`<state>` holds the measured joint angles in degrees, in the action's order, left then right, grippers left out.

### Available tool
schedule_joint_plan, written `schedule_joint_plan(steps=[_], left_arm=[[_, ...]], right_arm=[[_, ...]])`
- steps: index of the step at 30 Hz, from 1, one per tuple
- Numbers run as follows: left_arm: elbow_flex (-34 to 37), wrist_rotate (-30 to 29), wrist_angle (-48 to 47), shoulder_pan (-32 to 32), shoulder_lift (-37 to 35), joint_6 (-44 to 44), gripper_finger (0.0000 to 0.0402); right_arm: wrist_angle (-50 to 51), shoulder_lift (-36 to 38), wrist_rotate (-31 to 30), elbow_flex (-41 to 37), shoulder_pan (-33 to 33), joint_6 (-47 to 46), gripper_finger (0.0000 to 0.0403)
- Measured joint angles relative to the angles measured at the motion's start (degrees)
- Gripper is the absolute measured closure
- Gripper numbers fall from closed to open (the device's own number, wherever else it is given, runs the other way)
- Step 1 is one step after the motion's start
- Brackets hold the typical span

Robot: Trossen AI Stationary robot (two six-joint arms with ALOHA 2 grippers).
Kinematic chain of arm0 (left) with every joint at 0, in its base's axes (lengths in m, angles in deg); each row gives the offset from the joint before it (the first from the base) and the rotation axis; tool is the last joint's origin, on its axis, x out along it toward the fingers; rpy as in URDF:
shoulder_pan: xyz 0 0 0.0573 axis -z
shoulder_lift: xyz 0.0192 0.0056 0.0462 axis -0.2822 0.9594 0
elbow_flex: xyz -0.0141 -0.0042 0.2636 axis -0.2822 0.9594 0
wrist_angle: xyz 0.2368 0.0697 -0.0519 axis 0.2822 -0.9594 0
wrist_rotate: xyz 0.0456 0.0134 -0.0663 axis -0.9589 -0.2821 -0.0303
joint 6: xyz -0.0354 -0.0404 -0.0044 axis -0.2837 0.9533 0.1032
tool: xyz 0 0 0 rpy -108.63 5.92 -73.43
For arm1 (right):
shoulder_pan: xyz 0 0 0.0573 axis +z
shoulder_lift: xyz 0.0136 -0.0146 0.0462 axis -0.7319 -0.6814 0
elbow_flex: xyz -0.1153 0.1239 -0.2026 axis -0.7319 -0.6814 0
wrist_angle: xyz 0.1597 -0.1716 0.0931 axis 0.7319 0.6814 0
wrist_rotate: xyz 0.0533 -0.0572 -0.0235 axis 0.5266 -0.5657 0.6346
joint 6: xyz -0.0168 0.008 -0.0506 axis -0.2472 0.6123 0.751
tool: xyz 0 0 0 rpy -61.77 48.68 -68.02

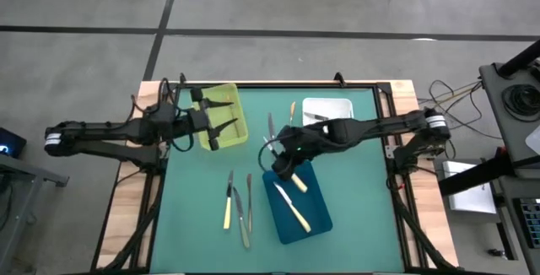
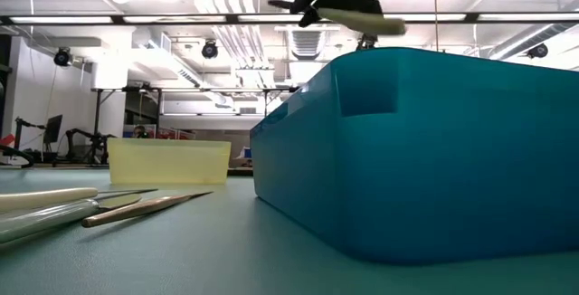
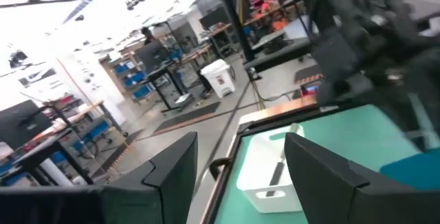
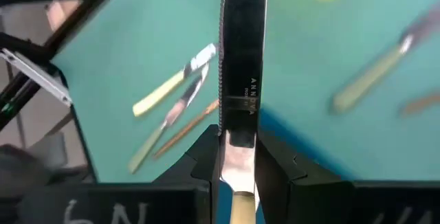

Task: Sort silverware by color (type)
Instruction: Put the left yellow knife into the blue bin

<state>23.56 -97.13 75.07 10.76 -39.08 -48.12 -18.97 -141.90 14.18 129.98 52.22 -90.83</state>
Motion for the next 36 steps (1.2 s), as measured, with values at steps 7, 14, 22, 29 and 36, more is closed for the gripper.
schedule_joint_plan(steps=[7,14,22,29,36], left_arm=[[1.3,-0.5,-0.6,0.0,-2.4,-0.1,0.0202],[1.8,-0.5,-2.3,0.0,-4.6,-0.1,0.0202],[1.7,-0.5,-3.3,0.1,-6.6,0.7,0.0202],[1.7,-0.5,-3.9,0.1,-8.3,2.6,0.0202],[1.7,-0.5,-4.6,0.1,-8.9,3.3,0.0202]], right_arm=[[6.9,-6.3,6.7,5.3,2.6,-14.5,0.0352],[11.1,-9.1,9.2,5.4,6.2,-27.7,0.0352],[12.9,-12.7,12.4,5.3,9.1,-34.6,0.0352],[13.5,-16.1,13.3,5.2,9.7,-34.9,0.0352],[14.9,-16.3,13.0,5.2,9.2,-36.8,0.0352]])
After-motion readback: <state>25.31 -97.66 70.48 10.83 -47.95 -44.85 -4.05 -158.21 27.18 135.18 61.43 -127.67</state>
